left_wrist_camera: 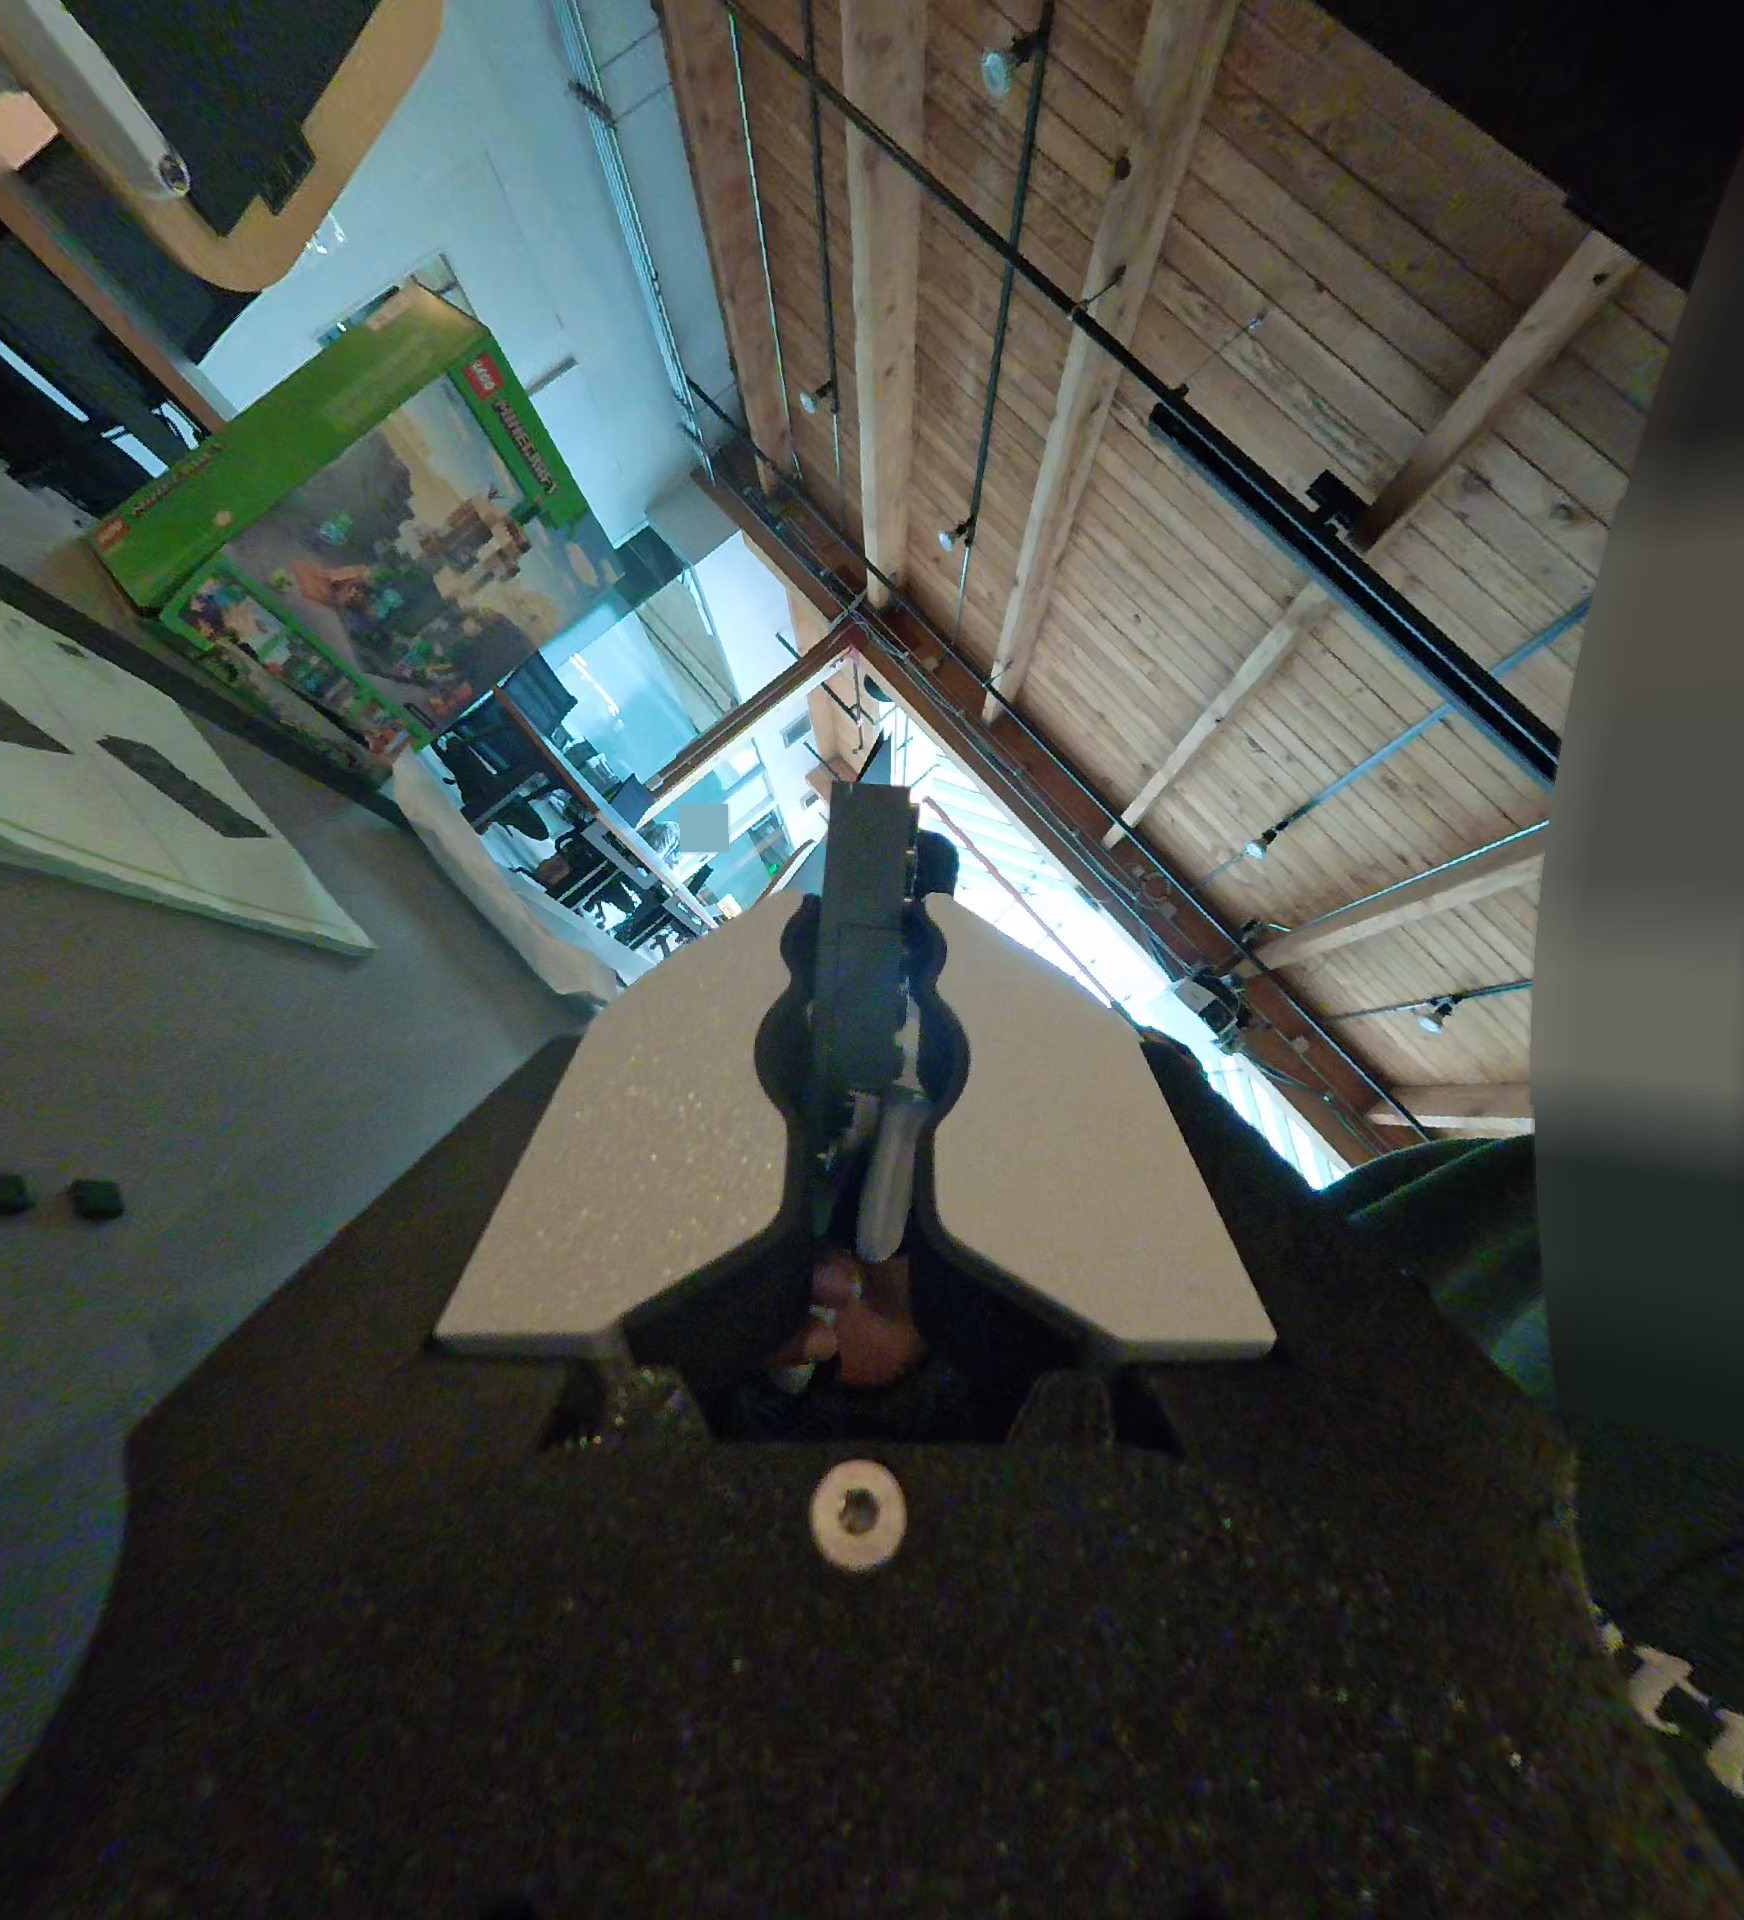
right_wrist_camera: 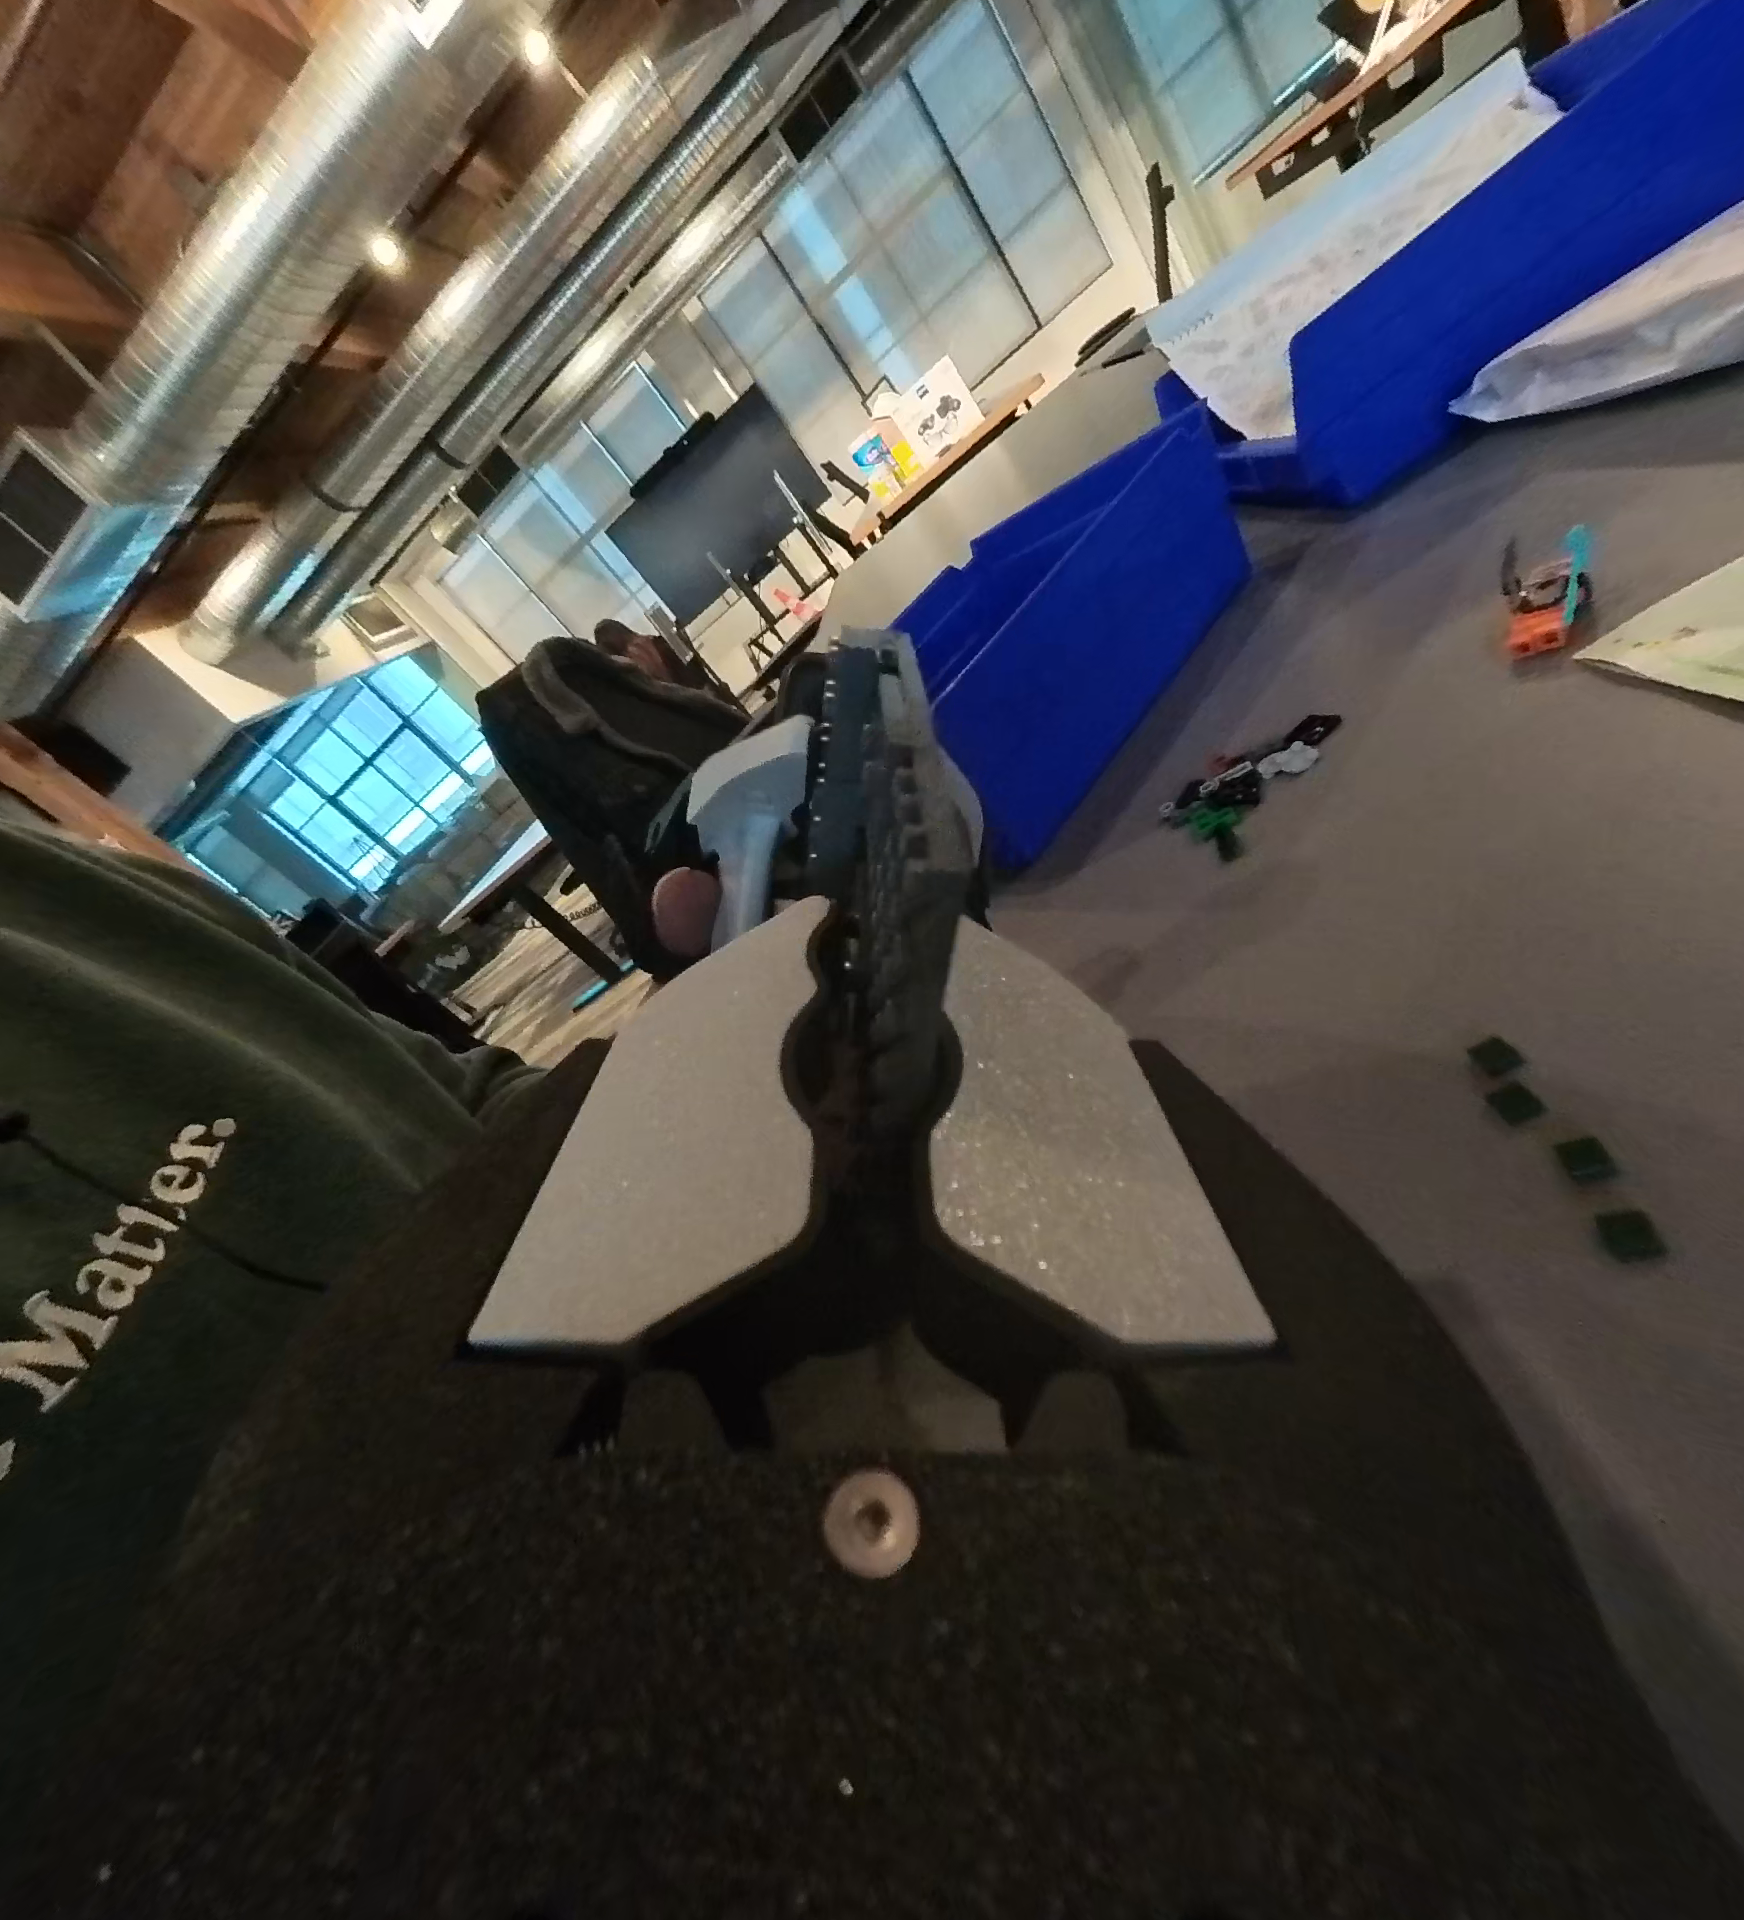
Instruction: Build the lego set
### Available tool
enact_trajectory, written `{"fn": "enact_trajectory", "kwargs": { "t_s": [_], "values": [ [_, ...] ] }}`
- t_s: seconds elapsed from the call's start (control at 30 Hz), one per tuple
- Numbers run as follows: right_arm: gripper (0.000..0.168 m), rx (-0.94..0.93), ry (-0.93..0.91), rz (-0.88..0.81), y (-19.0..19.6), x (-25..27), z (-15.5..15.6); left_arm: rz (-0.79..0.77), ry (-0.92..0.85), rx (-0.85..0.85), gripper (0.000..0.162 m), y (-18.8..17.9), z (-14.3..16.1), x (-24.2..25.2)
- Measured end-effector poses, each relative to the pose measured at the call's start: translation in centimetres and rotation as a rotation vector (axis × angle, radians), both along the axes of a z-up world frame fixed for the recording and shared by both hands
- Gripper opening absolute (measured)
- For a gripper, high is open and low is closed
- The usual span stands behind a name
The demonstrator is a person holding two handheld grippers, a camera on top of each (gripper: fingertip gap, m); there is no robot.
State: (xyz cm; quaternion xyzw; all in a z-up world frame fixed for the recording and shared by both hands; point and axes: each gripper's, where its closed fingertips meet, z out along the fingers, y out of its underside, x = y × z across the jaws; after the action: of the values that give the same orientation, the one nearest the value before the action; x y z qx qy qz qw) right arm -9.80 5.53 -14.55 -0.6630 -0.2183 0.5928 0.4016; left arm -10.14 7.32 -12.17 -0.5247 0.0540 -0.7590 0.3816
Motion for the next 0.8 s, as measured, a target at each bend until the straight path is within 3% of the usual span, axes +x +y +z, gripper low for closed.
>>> {"fn": "enact_trajectory", "kwargs": {
  "t_s": [0.57, 0.7, 0.8],
  "values": [
    [0.008, 0.000, 0.065, 0.020, -0.3, 0.4, 0.3, 0.004, 0.012, 0.012, 0.016, -0.1, 0.3, 0.5],
    [0.008, 0.107, 0.129, 0.035, -0.8, 0.8, 1.4, -0.001, 0.038, 0.083, 0.016, -0.9, 1.4, 0.9],
    [0.016, 0.239, 0.068, 0.033, -1.2, 1.0, 1.8, -0.014, 0.032, 0.120, 0.016, -1.4, 2.0, 1.1]
  ]
}}
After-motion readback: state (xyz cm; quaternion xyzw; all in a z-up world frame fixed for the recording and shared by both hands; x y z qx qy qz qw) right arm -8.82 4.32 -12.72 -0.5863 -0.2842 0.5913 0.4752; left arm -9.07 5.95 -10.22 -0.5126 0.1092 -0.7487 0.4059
